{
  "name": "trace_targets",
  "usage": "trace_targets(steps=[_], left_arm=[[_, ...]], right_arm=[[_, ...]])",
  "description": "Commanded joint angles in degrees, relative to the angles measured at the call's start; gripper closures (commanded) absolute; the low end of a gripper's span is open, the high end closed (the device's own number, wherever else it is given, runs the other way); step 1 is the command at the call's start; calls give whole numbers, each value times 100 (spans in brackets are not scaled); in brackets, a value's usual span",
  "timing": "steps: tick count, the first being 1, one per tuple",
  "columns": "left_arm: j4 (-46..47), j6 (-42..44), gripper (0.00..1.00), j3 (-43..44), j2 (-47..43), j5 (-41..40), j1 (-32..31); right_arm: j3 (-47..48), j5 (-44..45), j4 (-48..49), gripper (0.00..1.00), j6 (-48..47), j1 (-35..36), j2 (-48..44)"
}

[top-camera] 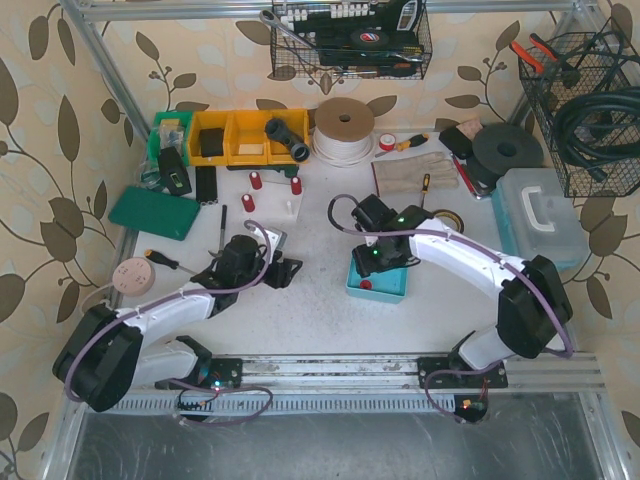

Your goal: Install the large spring

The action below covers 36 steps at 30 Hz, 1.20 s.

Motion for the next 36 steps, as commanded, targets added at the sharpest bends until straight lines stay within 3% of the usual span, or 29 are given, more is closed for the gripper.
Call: trace_targets(steps=[1,5,19,36], left_arm=[[-153,94,29,63,-383,-554,-73],[-263,111,28,-10,-669,-829,-68],[-389,123,28,-22,-817,-998,-75],[-456,153,28,-34,-943,-1074,-70]], right_arm=[[184,674,-220,37,1620,269,72],[83,899,-253,45,2150,416,217],[-143,291,69,45,2776,527,475],[-263,341,-348,45,3527,636,838]])
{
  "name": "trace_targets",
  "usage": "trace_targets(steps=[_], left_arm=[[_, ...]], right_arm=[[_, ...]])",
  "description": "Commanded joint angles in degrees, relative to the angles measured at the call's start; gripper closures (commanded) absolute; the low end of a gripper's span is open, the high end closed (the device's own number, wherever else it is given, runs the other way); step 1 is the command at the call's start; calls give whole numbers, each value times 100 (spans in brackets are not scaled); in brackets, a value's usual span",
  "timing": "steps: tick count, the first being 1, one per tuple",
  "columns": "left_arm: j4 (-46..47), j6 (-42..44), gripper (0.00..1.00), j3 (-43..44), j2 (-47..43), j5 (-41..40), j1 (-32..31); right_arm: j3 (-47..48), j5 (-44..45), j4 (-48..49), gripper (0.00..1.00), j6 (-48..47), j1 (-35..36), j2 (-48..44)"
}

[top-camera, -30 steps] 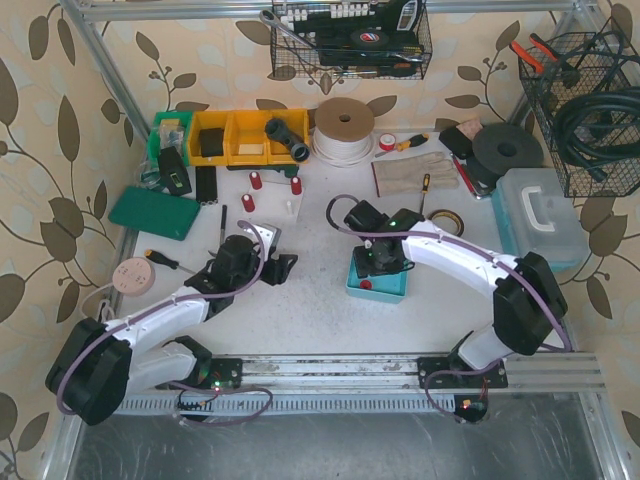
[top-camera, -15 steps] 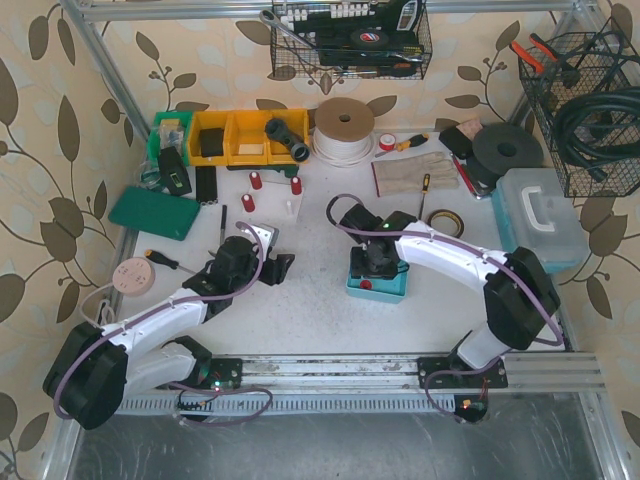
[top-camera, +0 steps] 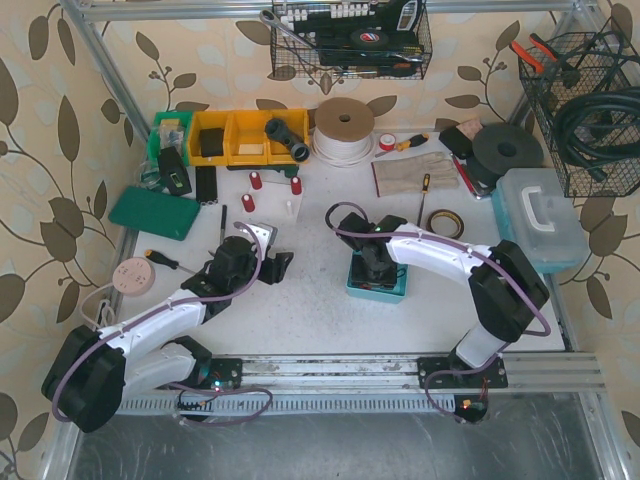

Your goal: Install the large spring

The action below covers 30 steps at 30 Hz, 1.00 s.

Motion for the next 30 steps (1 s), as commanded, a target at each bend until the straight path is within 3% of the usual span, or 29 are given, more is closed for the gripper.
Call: trace_targets(steps=[1,11,18,24,30], left_arm=[[-30,113,28,-26,-126,-89,-41],[-106,131,28,-60,-312,-183,-40],[-121,137,28,-58,-313,-192,-41],[-124,131,28,-19,-220,-178,-38],[-182,93,20,-29,-282,-365,-41]], right_arm=[[-157,-63,-176,47,401,45,69],[-408,-43,166,65,592,37,12],[-265,505,-14,83,490,-5,-262],[-163,723,0,88,97,-123,-447],[-112,698,132,90,-571,-170,-716]])
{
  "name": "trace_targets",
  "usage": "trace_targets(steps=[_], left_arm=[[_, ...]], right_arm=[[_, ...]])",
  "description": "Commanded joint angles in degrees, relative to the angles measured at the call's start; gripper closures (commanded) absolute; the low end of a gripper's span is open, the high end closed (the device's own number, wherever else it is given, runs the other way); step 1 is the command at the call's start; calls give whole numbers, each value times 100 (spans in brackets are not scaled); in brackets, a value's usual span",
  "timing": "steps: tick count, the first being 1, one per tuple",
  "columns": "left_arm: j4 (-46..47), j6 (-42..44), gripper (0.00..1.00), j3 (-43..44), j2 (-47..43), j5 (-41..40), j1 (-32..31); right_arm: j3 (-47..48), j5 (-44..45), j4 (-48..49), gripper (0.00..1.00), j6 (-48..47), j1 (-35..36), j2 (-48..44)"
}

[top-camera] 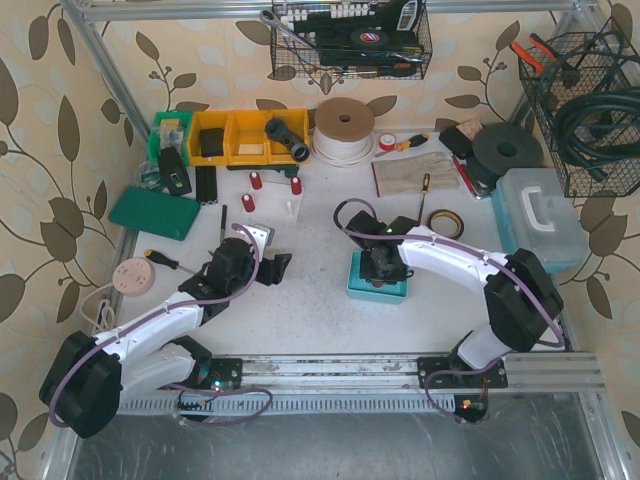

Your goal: Install the large spring

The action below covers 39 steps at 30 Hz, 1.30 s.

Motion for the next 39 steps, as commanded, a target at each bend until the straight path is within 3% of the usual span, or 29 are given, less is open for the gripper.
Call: trace_targets(steps=[1,7,13,17,22,26,30,33,36,39], left_arm=[[34,78,20,0,-102,-197,-39],[65,-5,19,-40,-266,-153,-33],[508,242,29,25,-480,781,-95],[992,896,38,132,-378,1113,-427],[1921,2000,38,13,-230,1322,-992],[1712,2404,39,410,-54,1582,-1077],[1809,2650,38,459,135,1874,-1095],[2324,1853,31,453,122,1506,-1092],[2069,67,27,919,130,1095,-981],[1754,-1444,30,1400,407,1841,-595]], right_arm=[[192,141,-15,91,-661,-15,-380],[204,204,-313,94,-1432,-19,-1326],[261,-90,-416,95,-2192,-134,-2192],[674,-527,-866,97,-2513,-395,-2148],[1131,-1150,-1171,97,-2758,-471,-2030],[1272,-1469,-1182,98,-2996,-471,-1991],[1065,-1528,-569,99,-3134,-496,-2213],[680,-1978,516,99,-3147,-497,-2451],[-10,-2186,1893,100,-3142,-495,-2841],[-269,-2012,2684,100,-3460,-496,-3023]])
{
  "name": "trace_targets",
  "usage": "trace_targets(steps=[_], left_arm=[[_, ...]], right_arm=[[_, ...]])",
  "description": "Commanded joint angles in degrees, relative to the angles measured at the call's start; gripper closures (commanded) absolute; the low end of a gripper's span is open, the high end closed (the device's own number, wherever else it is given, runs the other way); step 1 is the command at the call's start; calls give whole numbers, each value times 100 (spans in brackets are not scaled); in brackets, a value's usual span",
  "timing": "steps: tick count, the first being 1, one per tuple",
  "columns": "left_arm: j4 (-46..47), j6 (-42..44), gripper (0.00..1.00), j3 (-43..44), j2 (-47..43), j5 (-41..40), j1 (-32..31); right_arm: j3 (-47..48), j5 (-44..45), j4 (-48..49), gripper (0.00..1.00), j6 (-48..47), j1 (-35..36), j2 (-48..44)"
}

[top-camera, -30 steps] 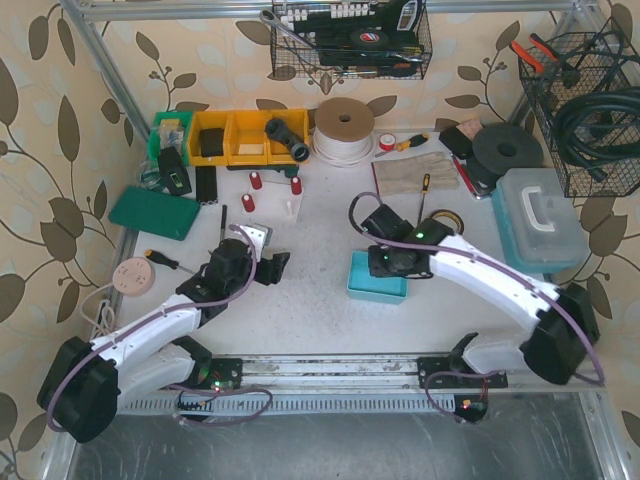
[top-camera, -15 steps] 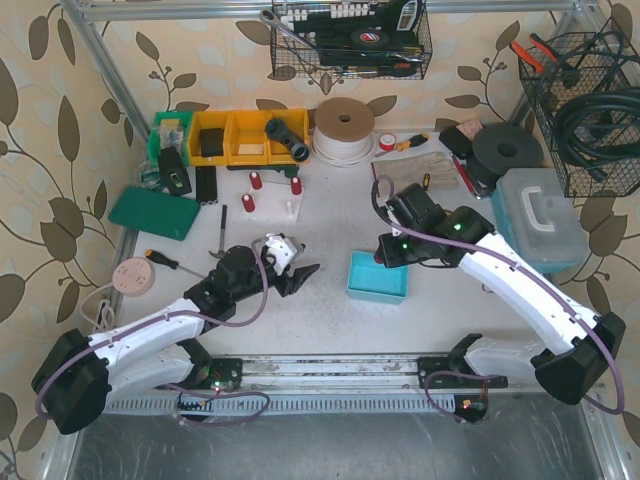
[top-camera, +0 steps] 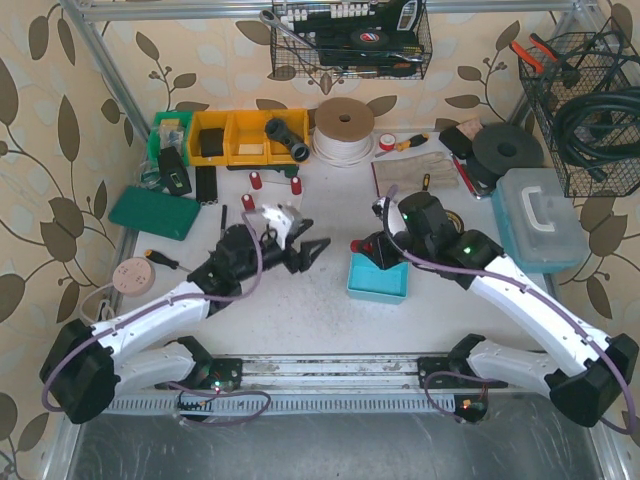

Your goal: Install the large spring

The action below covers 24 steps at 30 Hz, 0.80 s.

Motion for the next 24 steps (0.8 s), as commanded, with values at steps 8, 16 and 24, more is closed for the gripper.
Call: trace_targets(steps=[8,16,24], left_arm=[[1171,-4149,31,942,789,2157,1194],[117,-4829,29,1416,539,1854,1284],[288,-5720,36,1435,845,1649,1289]], right_arm=[[-1250,-440,3782,100,-2673,-9,-346],[-1688,-182,5221,100,-4072,23,-299],[-1791,52,5732,100,-4707,296,-98]])
